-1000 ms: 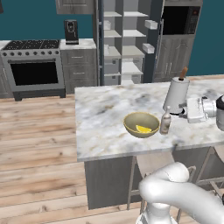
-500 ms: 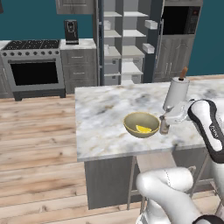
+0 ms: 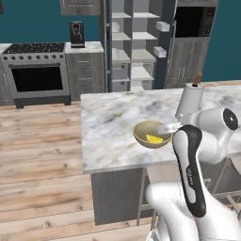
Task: There is a bowl on the dining counter. Grab a lemon wedge from the fridge and place it in the bowl. Then get the liquor bottle and glass cup from the cabinet and place them next to the bowl.
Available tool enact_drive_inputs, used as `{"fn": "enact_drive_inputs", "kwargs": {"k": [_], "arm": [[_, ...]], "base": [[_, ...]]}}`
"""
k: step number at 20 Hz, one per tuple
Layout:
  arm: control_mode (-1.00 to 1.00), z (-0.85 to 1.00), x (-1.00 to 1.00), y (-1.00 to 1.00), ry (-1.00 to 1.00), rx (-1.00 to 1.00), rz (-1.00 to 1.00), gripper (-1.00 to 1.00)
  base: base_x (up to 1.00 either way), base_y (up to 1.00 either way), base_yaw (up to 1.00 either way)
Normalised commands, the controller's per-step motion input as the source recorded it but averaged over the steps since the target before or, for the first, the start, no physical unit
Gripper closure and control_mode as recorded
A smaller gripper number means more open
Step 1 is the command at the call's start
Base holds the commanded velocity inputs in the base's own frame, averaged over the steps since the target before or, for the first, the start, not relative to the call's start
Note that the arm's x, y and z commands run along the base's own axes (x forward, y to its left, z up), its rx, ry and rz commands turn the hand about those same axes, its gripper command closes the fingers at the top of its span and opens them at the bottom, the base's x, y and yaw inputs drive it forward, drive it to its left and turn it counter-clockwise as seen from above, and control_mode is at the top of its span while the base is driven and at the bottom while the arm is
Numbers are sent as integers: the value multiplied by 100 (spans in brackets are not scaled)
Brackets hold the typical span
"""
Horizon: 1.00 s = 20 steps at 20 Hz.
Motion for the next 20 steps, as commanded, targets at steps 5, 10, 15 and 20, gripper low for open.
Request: {"fn": "enact_drive_inputs", "kwargs": {"k": [5, 10, 15, 20], "arm": [[-100, 42, -80, 12, 9, 0, -28, -100], [-100, 25, -79, 14, 6, -1, -21, -100], [-100, -18, -43, 13, 3, -2, -4, -100], [-100, -24, -28, 18, 5, 0, -1, -100]], "base": [[0, 0, 0], [0, 0, 0], [0, 0, 0], [0, 0, 0]]}}
